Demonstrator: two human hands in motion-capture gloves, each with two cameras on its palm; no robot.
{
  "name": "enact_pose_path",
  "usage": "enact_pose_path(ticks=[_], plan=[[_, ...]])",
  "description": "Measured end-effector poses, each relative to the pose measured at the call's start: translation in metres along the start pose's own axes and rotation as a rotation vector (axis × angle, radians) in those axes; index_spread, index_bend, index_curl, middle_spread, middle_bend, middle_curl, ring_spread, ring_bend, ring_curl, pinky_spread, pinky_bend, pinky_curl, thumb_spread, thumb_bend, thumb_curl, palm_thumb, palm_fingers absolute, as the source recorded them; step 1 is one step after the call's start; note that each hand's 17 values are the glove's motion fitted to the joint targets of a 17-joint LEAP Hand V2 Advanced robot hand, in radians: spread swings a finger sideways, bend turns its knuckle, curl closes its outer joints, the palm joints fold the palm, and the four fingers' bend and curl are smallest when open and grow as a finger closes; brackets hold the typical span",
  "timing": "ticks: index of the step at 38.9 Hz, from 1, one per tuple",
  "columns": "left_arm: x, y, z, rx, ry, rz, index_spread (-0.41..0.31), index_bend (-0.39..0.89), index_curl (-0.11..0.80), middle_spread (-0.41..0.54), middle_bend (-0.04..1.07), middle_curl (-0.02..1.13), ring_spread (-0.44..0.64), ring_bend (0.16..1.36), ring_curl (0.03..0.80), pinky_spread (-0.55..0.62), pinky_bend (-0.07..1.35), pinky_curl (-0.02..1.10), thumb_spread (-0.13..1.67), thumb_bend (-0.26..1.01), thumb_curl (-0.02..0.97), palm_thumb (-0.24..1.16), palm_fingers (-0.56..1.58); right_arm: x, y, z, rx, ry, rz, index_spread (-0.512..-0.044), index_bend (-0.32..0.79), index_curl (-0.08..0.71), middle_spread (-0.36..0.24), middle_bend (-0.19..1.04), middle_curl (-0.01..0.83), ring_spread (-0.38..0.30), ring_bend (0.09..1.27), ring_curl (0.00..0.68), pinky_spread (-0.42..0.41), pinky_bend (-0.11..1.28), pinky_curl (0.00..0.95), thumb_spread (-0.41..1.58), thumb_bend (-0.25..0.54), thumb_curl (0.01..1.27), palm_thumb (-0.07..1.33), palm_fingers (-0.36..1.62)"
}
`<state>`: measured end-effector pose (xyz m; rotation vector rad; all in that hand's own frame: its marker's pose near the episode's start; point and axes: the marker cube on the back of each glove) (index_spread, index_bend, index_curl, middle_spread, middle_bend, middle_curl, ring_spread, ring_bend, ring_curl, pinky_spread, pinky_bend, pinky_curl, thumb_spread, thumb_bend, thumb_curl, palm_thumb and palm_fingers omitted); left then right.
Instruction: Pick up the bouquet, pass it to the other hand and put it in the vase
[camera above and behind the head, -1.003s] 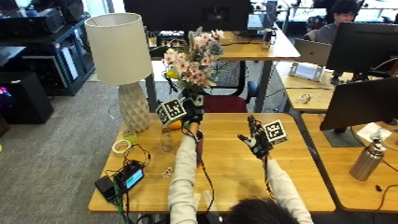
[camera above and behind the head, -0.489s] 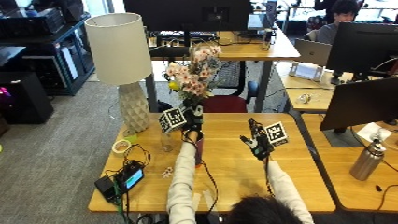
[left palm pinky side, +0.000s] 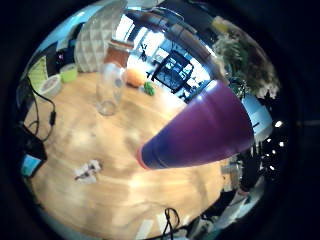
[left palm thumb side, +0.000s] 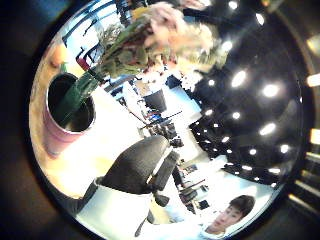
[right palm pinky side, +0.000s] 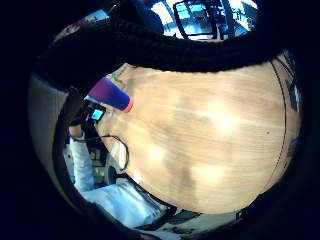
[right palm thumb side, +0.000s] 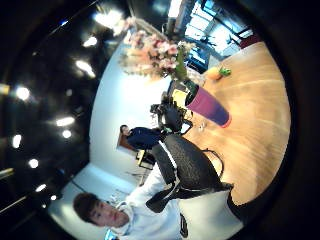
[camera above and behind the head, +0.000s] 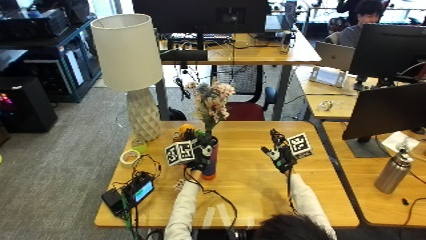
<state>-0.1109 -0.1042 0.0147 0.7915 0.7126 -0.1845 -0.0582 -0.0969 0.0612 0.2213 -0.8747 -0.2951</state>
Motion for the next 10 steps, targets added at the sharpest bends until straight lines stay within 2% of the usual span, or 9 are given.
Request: enact_pose_path(ticks=[2,3,5,6,7,8,9,10], plan=[[-0.009,0.000,0.005,-0.042,-0.095,-0.079,0.179,0.08,0.302,0.283,0.22,0.34,0.32,0.62,0.315,0.40,0.45,0.33,0.78,-0.05,0.420,0.10,-0.08,-0.025,0.005,0.000,-0.017,-0.077,-0.098,-0.382,0.11,0.172,-0.001,0.24,0.352,0.199,0.48,0.292,0.340,0.87,0.347,1.04,-0.025,0.32,0.44,0.16],[-0.010,-0.002,0.008,-0.048,-0.137,-0.075,0.173,0.10,0.300,0.280,0.22,0.34,0.33,0.62,0.313,0.41,0.44,0.33,0.79,-0.05,0.416,0.10,-0.06,-0.032,0.005,-0.002,-0.016,-0.088,-0.123,-0.381,0.11,0.172,-0.001,0.24,0.352,0.199,0.48,0.291,0.340,0.87,0.346,1.04,-0.023,0.32,0.44,0.16],[-0.011,-0.007,0.016,-0.063,-0.241,-0.029,0.122,0.21,0.333,0.241,0.20,0.33,0.33,0.59,0.303,0.42,0.41,0.32,0.84,-0.04,0.401,0.08,0.03,-0.023,0.003,-0.005,0.016,-0.017,-0.095,-0.380,0.12,0.175,-0.001,0.23,0.350,0.199,0.47,0.290,0.340,0.86,0.345,1.04,-0.024,0.32,0.45,0.16],[-0.013,-0.009,0.021,-0.083,-0.300,-0.006,0.083,0.32,0.369,0.204,0.19,0.33,0.32,0.57,0.294,0.42,0.37,0.30,0.86,-0.04,0.394,0.08,0.11,-0.013,0.001,-0.007,0.030,0.024,-0.072,-0.380,0.12,0.176,-0.001,0.23,0.351,0.199,0.47,0.289,0.340,0.86,0.344,1.04,-0.024,0.32,0.45,0.17],[-0.016,-0.012,0.028,-0.113,-0.360,0.009,0.062,0.36,0.378,0.191,0.18,0.32,0.32,0.55,0.281,0.43,0.34,0.29,0.87,-0.04,0.390,0.08,0.15,-0.006,0.000,-0.007,0.037,0.050,-0.062,-0.376,0.11,0.175,-0.001,0.23,0.350,0.199,0.47,0.290,0.340,0.85,0.343,1.04,-0.024,0.32,0.45,0.17],[-0.019,-0.014,0.034,-0.148,-0.420,0.016,0.015,0.52,0.426,0.130,0.20,0.33,0.29,0.50,0.264,0.43,0.28,0.27,0.90,-0.03,0.383,0.08,0.28,-0.002,0.000,-0.008,0.044,0.071,-0.064,-0.375,0.12,0.177,-0.001,0.23,0.350,0.199,0.47,0.288,0.336,0.85,0.342,1.04,-0.023,0.32,0.45,0.18],[-0.022,-0.015,0.037,-0.182,-0.479,0.016,0.010,0.47,0.406,0.128,0.19,0.32,0.30,0.49,0.256,0.44,0.28,0.26,0.90,-0.03,0.379,0.07,0.24,0.001,0.000,-0.010,0.058,0.099,-0.063,-0.375,0.11,0.175,-0.001,0.23,0.350,0.198,0.47,0.288,0.336,0.85,0.342,1.04,-0.024,0.32,0.45,0.18],[-0.022,-0.015,0.036,-0.211,-0.538,0.012,-0.023,0.58,0.445,0.081,0.22,0.34,0.27,0.47,0.257,0.44,0.22,0.25,0.93,-0.03,0.373,0.07,0.35,0.006,-0.001,-0.011,0.076,0.131,-0.047,-0.372,0.12,0.177,-0.001,0.23,0.350,0.198,0.47,0.287,0.335,0.85,0.342,1.04,-0.024,0.32,0.45,0.18]])
